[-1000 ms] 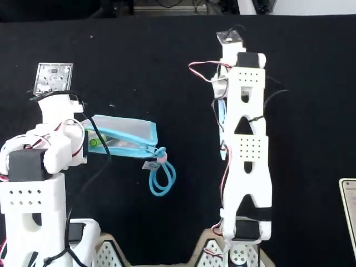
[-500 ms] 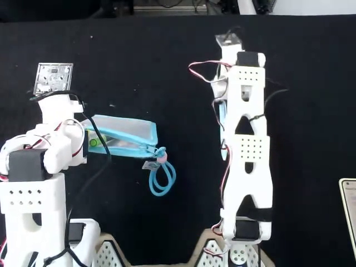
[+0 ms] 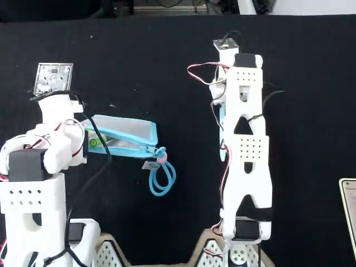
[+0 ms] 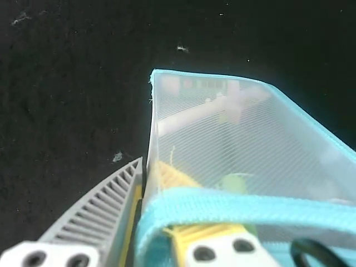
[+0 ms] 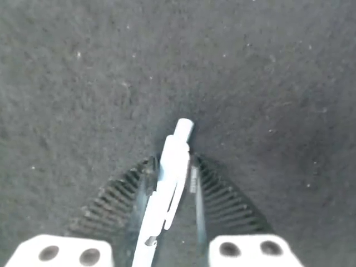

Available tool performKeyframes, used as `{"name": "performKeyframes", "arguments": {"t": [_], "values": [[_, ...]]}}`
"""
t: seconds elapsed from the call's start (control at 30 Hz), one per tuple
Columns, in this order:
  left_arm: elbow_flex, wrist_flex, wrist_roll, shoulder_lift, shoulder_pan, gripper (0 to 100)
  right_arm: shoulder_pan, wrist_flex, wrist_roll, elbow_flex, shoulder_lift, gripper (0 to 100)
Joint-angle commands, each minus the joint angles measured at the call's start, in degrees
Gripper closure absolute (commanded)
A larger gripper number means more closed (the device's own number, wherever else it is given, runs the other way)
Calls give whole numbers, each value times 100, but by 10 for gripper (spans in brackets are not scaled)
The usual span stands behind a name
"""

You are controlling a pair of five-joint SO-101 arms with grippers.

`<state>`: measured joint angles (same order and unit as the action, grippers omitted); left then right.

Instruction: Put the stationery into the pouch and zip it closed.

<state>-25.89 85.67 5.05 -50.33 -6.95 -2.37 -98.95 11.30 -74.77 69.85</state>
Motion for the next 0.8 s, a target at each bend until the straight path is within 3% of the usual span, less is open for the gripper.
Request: {"name": "performKeyframes", "arguments": {"t": [0.0,0.3,0.47,0.53,0.67,0.77], "values": [[66,-123,-26,-88,-22,970,176,-202,53,-40,-136,958],[66,-123,-26,-88,-22,970,352,-220,18,-22,-119,817],[66,-123,-26,-88,-22,970,396,-193,62,382,-110,809],[66,-123,-26,-88,-22,970,369,-193,62,426,-119,833],[66,-123,-26,-88,-22,970,343,-220,70,154,-154,993],[66,-123,-26,-88,-22,970,334,-229,70,-13,-215,990]]}}
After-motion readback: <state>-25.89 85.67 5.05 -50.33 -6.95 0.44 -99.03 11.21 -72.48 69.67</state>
